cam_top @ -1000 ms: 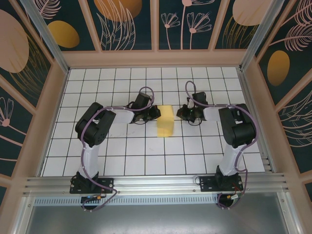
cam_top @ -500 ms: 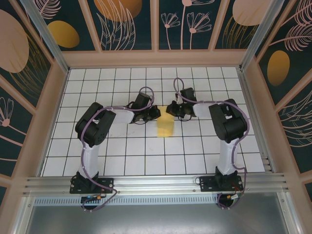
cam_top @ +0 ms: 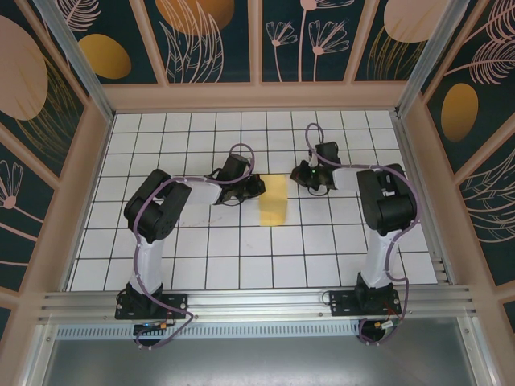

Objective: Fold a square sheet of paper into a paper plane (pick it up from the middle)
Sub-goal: Fold the square sheet of paper in half at the center of the table.

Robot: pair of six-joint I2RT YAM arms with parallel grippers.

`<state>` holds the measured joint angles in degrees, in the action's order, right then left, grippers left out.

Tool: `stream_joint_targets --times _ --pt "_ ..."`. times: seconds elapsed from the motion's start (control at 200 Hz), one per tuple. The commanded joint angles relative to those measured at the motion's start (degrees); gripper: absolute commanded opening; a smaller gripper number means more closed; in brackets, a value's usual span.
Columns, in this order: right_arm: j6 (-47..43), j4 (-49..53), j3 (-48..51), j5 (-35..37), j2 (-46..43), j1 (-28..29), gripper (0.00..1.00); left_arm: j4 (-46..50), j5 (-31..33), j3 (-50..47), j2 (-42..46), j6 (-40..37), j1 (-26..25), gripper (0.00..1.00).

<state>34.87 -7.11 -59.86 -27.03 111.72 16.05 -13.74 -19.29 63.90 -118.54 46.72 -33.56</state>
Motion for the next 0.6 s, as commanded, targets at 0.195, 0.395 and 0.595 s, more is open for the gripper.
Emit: stream_joint_targets --times 0.195,0.395,0.595 --pt "2.0 -1.9 -4.8 -1.6 3.9 5.6 0.0 12.8 7.9 -4.1 -6.6 -1.0 0.6 0.0" --pt "2.0 -0.7 -5.5 2.0 6.1 4.1 0.0 12.8 8.0 -4.4 -6.5 -1.0 0.5 0.0" --pt "0.6 1.8 -6.2 8.5 7.4 0.1 0.0 11.8 7.7 -5.0 -5.8 -0.5 0.5 0.0"
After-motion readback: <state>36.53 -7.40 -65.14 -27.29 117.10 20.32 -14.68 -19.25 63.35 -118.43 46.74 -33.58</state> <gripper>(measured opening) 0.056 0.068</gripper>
